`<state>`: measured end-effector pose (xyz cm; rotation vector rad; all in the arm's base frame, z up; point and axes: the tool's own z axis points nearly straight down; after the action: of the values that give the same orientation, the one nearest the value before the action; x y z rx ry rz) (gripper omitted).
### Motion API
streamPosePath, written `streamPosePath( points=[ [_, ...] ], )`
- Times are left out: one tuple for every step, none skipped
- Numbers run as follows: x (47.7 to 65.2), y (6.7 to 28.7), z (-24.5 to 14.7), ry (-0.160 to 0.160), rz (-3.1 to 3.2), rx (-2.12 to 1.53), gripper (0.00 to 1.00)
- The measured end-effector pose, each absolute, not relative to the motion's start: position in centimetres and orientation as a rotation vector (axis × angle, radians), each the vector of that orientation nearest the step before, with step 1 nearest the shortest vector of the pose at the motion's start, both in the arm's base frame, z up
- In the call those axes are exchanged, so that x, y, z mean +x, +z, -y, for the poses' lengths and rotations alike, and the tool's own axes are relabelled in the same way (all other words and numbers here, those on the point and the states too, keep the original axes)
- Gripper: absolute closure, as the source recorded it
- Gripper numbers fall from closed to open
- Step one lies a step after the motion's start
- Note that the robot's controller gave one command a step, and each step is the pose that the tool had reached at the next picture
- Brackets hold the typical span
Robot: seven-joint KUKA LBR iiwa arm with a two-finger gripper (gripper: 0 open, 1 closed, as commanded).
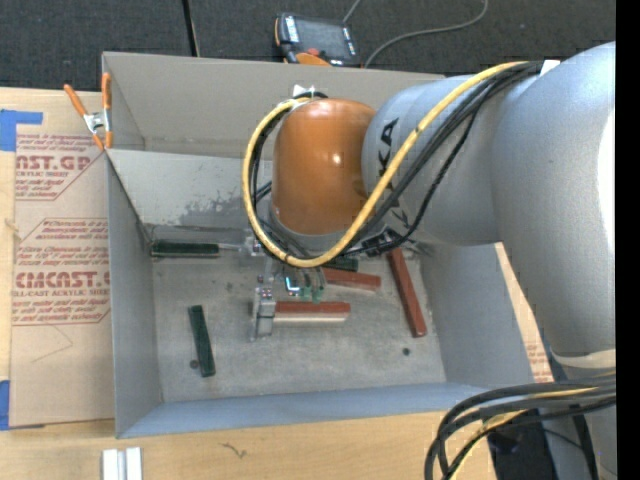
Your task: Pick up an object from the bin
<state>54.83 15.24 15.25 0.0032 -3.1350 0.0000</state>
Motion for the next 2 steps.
streamPosePath(
  points=[
    [56.5, 10.1, -9.8, 0.001, 3.138, 0.037, 0.00],
    [55.5, 6.8, -7.0, 0.000, 3.139, -0.049, 0.00]
  ],
)
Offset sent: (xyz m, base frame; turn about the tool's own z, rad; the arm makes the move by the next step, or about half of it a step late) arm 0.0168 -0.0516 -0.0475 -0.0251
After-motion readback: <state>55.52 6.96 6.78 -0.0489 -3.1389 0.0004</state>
